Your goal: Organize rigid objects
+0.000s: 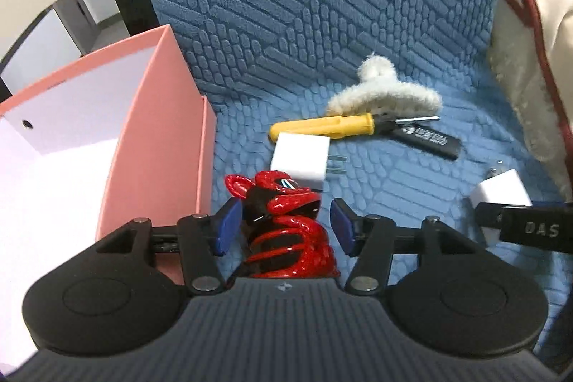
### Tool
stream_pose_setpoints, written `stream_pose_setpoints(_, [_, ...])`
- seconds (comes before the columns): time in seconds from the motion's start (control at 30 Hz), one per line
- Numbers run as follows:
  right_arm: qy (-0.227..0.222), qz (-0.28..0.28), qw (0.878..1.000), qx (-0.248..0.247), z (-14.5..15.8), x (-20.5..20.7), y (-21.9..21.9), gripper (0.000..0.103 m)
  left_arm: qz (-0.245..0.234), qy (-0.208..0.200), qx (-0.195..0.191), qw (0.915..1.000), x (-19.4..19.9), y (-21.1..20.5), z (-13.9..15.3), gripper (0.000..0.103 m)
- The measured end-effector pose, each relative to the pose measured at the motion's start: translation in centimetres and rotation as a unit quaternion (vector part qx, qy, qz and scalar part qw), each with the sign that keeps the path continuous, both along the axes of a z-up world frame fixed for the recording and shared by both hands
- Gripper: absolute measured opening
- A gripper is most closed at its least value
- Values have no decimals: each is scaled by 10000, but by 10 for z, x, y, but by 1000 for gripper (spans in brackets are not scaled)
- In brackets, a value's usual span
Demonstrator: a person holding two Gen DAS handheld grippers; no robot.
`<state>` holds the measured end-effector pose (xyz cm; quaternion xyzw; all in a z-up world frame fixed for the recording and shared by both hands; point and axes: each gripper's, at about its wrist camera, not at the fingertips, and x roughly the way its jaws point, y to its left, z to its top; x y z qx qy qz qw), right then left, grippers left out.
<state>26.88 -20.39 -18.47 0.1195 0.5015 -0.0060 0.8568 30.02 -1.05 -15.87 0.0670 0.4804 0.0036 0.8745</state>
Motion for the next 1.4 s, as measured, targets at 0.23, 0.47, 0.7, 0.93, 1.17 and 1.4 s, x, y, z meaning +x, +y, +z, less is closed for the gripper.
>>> stream_pose_setpoints(0.23, [-28, 135, 9996, -230, -1, 3, 5, 63, -42, 91, 263, 9996, 18, -6, -14, 62])
stream_pose_setpoints(0.47, [-139, 387, 9970, -657, -3, 4, 15, 63, -102, 188, 626, 9978, 30, -15, -32, 63])
stream_pose_setpoints(0.7, [-172, 393, 9954, -852, -1, 3, 14, 56, -152, -40, 571, 9982, 20, -16, -22, 63])
stream_pose_setpoints(0.93, [-267, 480, 9973, -497, 11, -10, 12, 53, -42, -513, 132, 9986, -10, -9, 12, 63])
stream_pose_setpoints(1.17, [-373, 633, 9961, -480, 17, -19, 20, 53, -40, -869, -198, 9960, -36, -4, 35, 63])
stream_pose_setpoints(1.4, [-360, 585, 9976, -80, 27, -48, 22, 53, -4, -784, -275, 9965, -60, -2, 42, 63])
